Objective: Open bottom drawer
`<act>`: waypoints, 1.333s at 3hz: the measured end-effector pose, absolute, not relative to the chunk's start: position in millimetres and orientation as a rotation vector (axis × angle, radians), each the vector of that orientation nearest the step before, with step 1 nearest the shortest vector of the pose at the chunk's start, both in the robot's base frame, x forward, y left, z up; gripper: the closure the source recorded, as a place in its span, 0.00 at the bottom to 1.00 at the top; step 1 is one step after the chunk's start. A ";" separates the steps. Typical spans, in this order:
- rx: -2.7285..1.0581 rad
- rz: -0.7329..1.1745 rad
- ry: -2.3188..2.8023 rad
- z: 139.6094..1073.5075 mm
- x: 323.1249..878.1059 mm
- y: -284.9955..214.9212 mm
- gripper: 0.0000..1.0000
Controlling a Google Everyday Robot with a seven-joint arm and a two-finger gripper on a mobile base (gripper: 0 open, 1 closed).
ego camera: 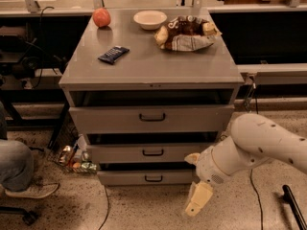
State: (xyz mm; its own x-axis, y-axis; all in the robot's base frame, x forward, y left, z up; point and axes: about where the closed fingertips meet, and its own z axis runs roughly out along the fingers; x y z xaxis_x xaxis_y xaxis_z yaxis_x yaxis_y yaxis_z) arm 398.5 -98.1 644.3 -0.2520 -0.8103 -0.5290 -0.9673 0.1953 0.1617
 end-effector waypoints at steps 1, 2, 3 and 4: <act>-1.538 0.810 2.142 580.3 382.2 -98.5 0.00; -1.401 0.891 2.090 518.2 382.9 -95.5 0.00; -1.284 0.942 2.045 462.2 390.7 -91.1 0.00; -1.234 1.032 2.044 425.2 376.9 -76.6 0.00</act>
Offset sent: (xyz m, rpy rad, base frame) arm -0.0231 0.0134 -0.2546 0.4610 0.1246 -0.2261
